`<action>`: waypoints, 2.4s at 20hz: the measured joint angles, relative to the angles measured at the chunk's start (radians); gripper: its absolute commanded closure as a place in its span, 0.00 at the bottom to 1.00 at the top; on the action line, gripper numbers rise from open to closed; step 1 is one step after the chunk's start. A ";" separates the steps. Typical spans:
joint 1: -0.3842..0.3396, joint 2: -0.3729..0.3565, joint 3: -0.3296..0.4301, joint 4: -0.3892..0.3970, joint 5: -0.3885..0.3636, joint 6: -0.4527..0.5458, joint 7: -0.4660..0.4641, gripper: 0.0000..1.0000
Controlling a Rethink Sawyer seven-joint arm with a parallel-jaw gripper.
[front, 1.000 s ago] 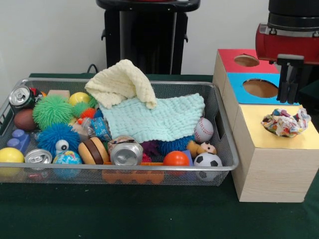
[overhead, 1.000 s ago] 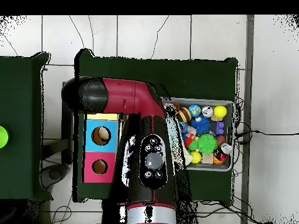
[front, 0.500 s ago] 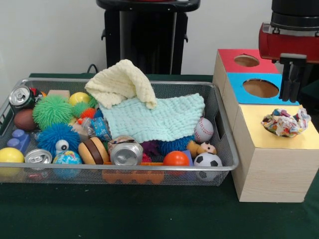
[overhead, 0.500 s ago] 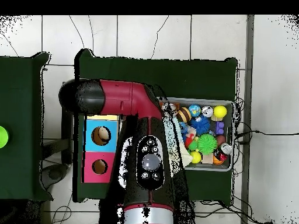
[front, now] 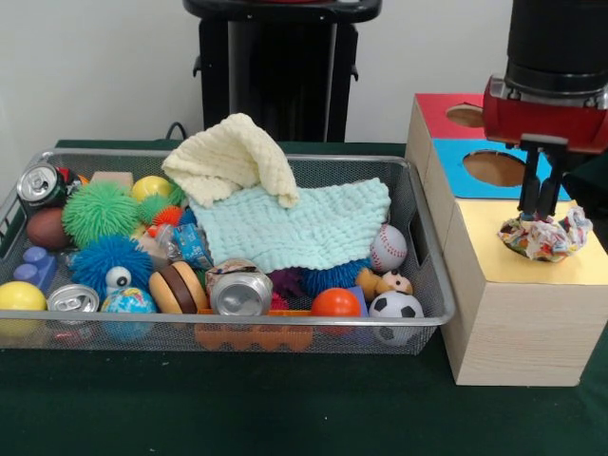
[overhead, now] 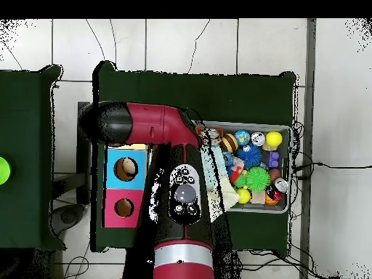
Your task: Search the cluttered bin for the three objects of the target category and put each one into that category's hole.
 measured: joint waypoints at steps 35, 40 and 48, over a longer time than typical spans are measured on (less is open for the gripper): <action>0.004 0.085 -0.007 -0.020 -0.018 -0.015 0.000 1.00; 0.033 0.086 -0.035 -0.020 -0.029 -0.044 0.000 1.00; 0.086 0.090 -0.095 -0.009 -0.023 -0.106 0.002 1.00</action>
